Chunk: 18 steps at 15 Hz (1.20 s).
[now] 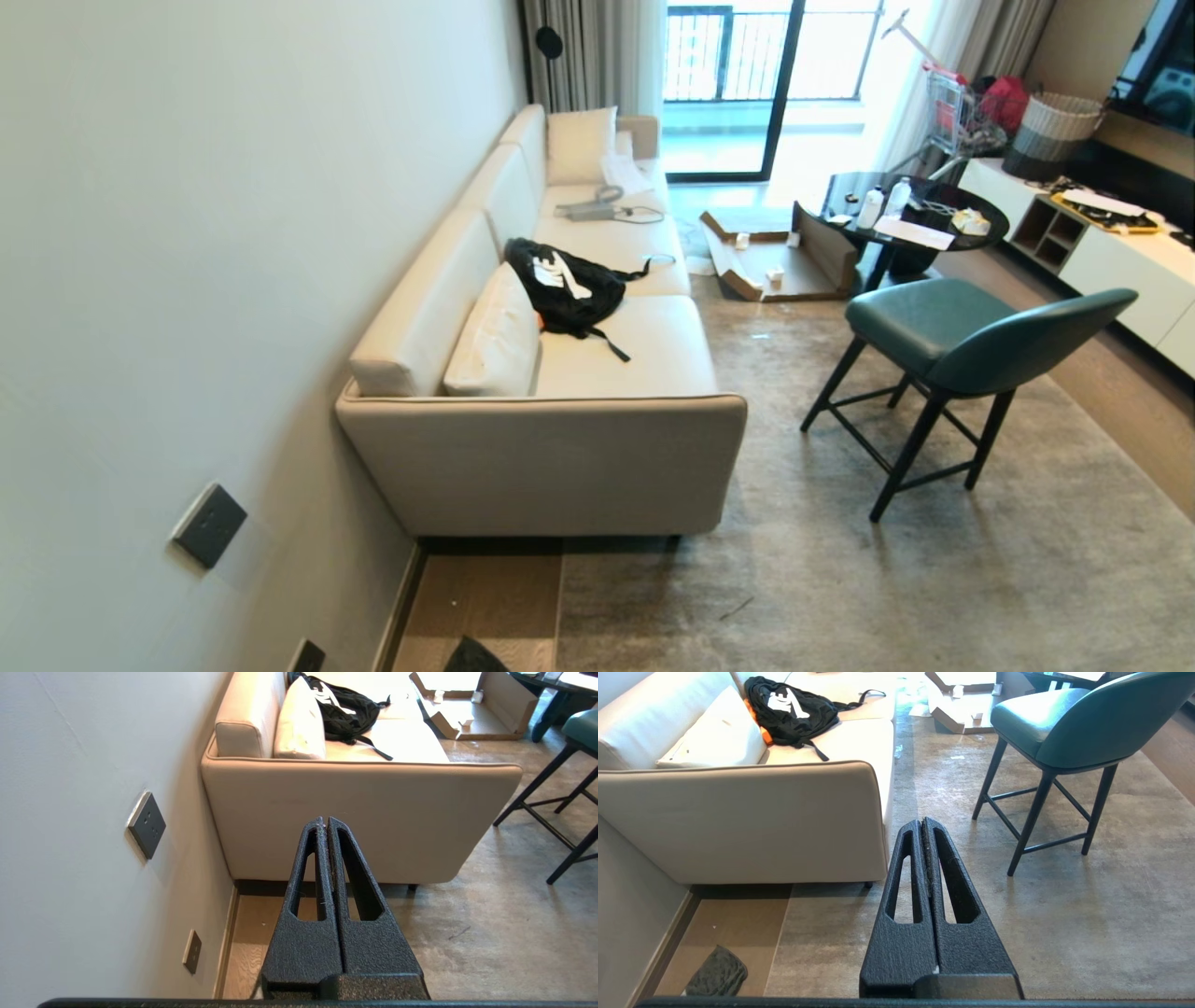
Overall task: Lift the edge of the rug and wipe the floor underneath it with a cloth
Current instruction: Pick up the rag
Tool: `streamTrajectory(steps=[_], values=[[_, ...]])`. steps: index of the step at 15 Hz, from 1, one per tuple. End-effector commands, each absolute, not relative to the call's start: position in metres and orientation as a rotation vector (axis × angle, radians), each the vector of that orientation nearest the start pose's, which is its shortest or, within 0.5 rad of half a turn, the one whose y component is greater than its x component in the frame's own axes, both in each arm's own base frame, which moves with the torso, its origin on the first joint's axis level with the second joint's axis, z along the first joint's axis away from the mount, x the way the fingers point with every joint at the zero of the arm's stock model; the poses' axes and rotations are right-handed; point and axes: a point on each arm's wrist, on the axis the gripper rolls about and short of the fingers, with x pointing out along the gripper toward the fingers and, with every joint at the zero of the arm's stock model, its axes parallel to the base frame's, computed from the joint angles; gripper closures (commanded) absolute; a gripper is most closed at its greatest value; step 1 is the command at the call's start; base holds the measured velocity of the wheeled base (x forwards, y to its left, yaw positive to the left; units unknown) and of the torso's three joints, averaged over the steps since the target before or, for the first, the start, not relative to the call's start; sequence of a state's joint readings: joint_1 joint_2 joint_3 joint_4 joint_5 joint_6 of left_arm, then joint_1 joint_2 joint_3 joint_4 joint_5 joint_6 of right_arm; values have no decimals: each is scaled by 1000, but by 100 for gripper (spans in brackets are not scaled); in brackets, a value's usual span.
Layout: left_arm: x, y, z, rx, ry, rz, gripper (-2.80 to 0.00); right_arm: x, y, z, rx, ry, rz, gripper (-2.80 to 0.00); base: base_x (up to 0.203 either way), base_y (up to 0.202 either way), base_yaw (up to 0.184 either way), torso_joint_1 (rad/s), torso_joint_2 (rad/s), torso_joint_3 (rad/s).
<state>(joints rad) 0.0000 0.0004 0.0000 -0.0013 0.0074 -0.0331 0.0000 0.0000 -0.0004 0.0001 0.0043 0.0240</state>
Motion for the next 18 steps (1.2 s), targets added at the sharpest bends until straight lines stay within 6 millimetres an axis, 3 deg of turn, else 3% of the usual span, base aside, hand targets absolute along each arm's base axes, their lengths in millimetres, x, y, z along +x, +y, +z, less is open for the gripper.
streamTrajectory(steps=[1,18], values=[[-23,0,76,-34,-2,8,0,-23,0,75,25,0,5,0,0,0,0,0,0,0],[-23,0,76,-34,-2,8,0,-23,0,76,25,-1,5,0,0,0,0,0,0,0]])
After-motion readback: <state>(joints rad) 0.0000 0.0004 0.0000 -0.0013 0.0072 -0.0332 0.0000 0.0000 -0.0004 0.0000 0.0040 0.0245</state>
